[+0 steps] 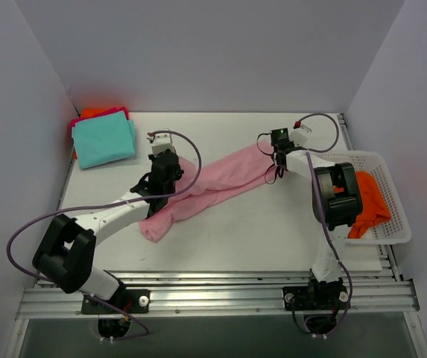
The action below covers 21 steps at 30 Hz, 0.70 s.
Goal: Fold and stack the t-shirts
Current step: Flatten out the tshirt
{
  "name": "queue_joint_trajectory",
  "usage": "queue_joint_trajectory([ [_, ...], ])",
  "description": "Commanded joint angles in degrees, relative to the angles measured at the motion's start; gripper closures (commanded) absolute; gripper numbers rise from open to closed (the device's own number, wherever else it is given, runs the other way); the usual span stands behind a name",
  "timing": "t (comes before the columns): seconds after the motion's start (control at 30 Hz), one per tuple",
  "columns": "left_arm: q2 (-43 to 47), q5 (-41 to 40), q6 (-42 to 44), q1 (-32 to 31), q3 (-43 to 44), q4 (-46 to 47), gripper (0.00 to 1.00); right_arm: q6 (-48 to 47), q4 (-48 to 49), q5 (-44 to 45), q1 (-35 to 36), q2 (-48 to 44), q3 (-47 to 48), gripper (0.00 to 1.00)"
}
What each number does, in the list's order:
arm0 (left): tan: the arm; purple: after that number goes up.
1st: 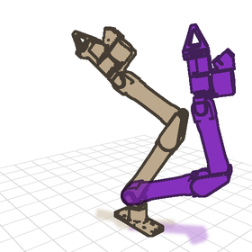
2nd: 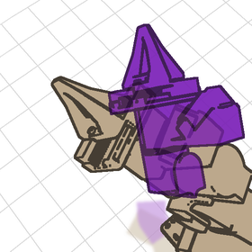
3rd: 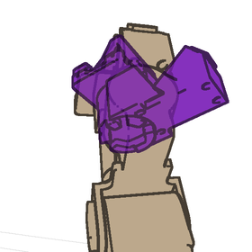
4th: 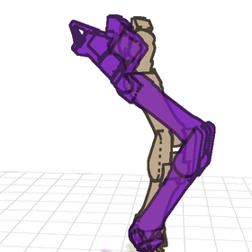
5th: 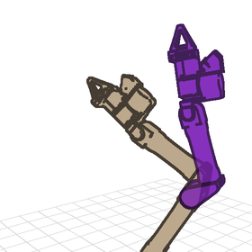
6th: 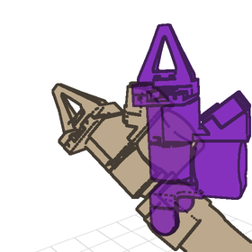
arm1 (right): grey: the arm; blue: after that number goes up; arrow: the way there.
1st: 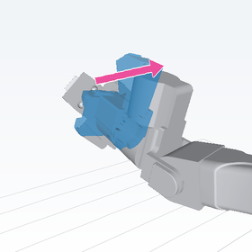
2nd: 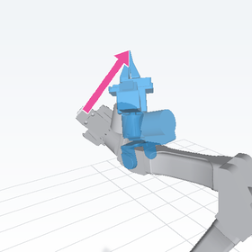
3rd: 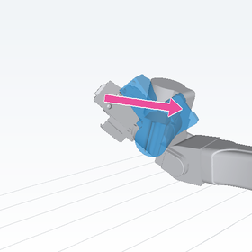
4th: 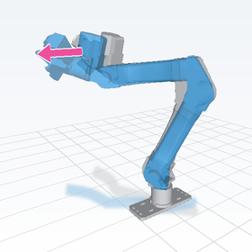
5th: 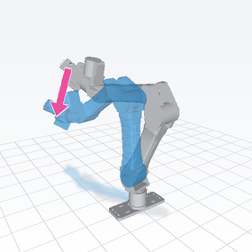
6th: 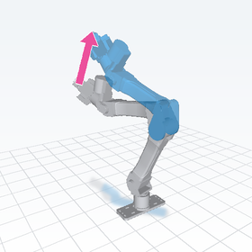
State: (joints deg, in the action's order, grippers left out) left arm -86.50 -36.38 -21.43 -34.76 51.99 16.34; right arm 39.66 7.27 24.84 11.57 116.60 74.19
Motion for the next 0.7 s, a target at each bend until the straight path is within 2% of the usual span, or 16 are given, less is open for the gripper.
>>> queue_joint_trajectory([
  [0.0,7.12,-2.38,3.06,0.31,2.15,0.1,0.98,0.51,-2.34,2.32,0.47,-9.96,3.94,1.0],
  [0.27,18.19,-1.33,5.79,0.22,4.0,-6.22,0.98,-1.51,-5.24,4.95,4.95,-24.21,4.47,1.0],
  [0.43,24.09,1.92,8.49,-1.44,6.46,-9.83,0.98,-3.09,-5.95,7.85,9.07,-37.56,3.07,1.0],
  [0.53,28.66,2.19,11.83,-5.57,9.43,-13.85,0.98,-3.62,-5.95,9.7,12.06,-47.22,1.31,1.0],
  [0.67,34.81,1.05,16.76,-14.78,16.91,-20.99,0.98,-5.29,-0.43,8.48,15.14,-64.24,-3.78,1.0],
])
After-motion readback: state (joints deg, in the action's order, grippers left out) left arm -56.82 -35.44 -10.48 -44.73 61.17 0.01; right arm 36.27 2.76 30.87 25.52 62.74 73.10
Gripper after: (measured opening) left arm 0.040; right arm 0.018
